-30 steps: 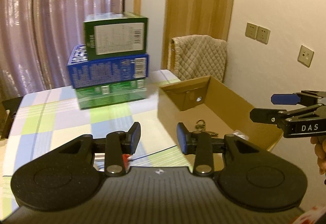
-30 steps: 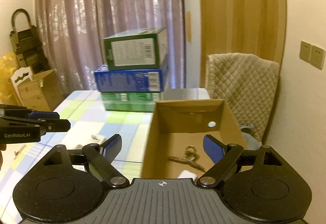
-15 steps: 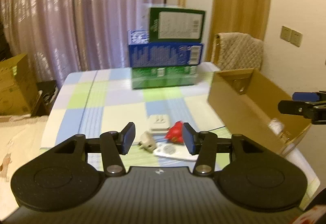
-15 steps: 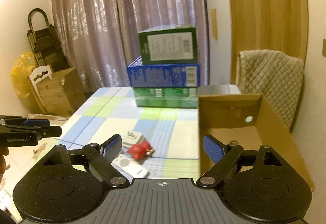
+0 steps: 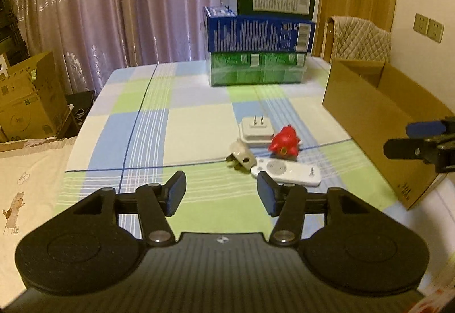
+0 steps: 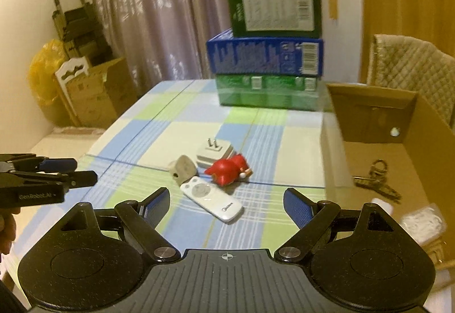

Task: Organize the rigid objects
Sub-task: 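Move both tools back over the remaining items on the table, then grasp the white Midea remote with the right tool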

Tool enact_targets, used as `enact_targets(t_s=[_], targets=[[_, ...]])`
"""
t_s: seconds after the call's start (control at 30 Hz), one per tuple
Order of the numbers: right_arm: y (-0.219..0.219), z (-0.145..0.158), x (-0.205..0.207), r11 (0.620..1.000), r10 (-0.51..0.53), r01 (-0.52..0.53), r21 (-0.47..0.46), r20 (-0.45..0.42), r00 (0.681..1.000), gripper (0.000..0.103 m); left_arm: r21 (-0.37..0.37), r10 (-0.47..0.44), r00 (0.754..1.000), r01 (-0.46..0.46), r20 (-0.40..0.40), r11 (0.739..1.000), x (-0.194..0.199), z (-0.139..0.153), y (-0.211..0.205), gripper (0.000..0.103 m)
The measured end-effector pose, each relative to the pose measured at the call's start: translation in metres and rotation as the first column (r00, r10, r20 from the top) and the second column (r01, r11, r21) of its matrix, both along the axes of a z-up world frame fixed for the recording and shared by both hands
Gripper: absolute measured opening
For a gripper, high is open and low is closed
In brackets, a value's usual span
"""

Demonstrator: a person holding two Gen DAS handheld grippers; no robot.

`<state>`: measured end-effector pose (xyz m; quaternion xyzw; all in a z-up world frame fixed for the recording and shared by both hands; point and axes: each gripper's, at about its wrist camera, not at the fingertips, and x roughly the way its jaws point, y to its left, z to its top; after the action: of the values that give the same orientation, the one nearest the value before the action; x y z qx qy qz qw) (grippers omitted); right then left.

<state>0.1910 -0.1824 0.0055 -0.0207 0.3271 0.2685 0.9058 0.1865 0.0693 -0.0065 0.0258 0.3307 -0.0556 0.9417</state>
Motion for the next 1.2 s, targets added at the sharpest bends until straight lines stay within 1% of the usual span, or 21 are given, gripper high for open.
enact_targets(t_s=[0.1, 0.2, 0.3, 0.37, 0.47, 0.57, 0.73, 0.87, 0.9, 0.93, 1.0, 1.07, 1.1, 1.13, 1.2], targets=[[0.009, -0.013, 0.01, 0.999, 0.036, -0.036, -0.033, -0.011, 0.999, 0.084, 0.008, -0.006, 1.0, 0.006, -0.009, 1.0, 0.006, -0.014, 0.002, 0.051], [0.018, -0.028, 0.021, 0.995, 0.076, -0.078, -0.067, -0.039, 0.996, 0.084, 0.0, -0.012, 0.999, 0.012, -0.031, 1.0, 0.011, -0.027, 0.004, 0.052], [0.031, -0.043, 0.032, 0.985, 0.128, -0.133, -0.109, -0.053, 0.99, 0.084, 0.021, -0.03, 0.998, 0.031, -0.054, 0.999, 0.02, -0.038, 0.003, 0.052], [0.038, -0.052, 0.04, 0.976, 0.167, -0.174, -0.13, -0.061, 0.984, 0.084, 0.036, -0.039, 0.998, 0.04, -0.052, 0.999, 0.026, -0.041, 0.002, 0.052], [0.047, -0.069, 0.054, 0.961, 0.217, -0.227, -0.159, -0.079, 0.973, 0.084, 0.032, -0.047, 0.998, 0.049, -0.044, 0.998, 0.037, -0.043, 0.003, 0.055], [0.051, -0.084, 0.07, 0.957, 0.217, -0.234, -0.172, -0.112, 0.97, 0.084, 0.029, -0.048, 0.998, 0.05, -0.048, 0.998, 0.048, -0.045, 0.004, 0.055], [0.058, -0.104, 0.09, 0.952, 0.216, -0.24, -0.187, -0.142, 0.966, 0.084, 0.041, -0.069, 0.997, 0.071, -0.039, 0.997, 0.063, -0.045, -0.001, 0.055], [0.064, -0.116, 0.099, 0.942, 0.239, -0.267, -0.203, -0.154, 0.959, 0.084, 0.033, -0.081, 0.996, 0.082, -0.048, 0.996, 0.074, -0.048, -0.004, 0.056], [0.066, -0.118, 0.1, 0.94, 0.246, -0.274, -0.204, -0.152, 0.957, 0.083, 0.032, -0.082, 0.995, 0.084, -0.052, 0.996, 0.076, -0.05, -0.004, 0.056], [0.067, -0.12, 0.102, 0.937, 0.253, -0.281, -0.208, -0.151, 0.956, 0.078, 0.032, -0.082, 0.995, 0.084, -0.056, 0.996, 0.078, -0.051, -0.004, 0.056], [0.07, -0.125, 0.105, 0.934, 0.259, -0.287, -0.215, -0.149, 0.954, 0.073, 0.029, -0.076, 0.995, 0.078, -0.064, 0.997, 0.081, -0.053, -0.003, 0.056], [0.071, -0.126, 0.106, 0.935, 0.265, -0.288, -0.208, -0.135, 0.955, 0.071, 0.016, -0.068, 0.995, 0.069, -0.072, 0.998, 0.083, -0.054, -0.001, 0.056], [0.072, -0.126, 0.107, 0.935, 0.265, -0.288, -0.206, -0.133, 0.955, 0.067, 0.008, -0.065, 0.995, 0.065, -0.077, 0.998, 0.084, -0.055, 0.0, 0.056], [0.072, -0.125, 0.107, 0.936, 0.268, -0.291, -0.2, -0.133, 0.954, 0.061, 0.004, -0.063, 0.995, 0.063, -0.081, 0.998, 0.085, -0.056, 0.001, 0.056], [0.074, -0.124, 0.104, 0.932, 0.275, -0.299, -0.206, -0.135, 0.952, 0.054, 0.004, -0.061, 0.995, 0.062, -0.083, 0.998, 0.085, -0.056, 0.001, 0.056]])
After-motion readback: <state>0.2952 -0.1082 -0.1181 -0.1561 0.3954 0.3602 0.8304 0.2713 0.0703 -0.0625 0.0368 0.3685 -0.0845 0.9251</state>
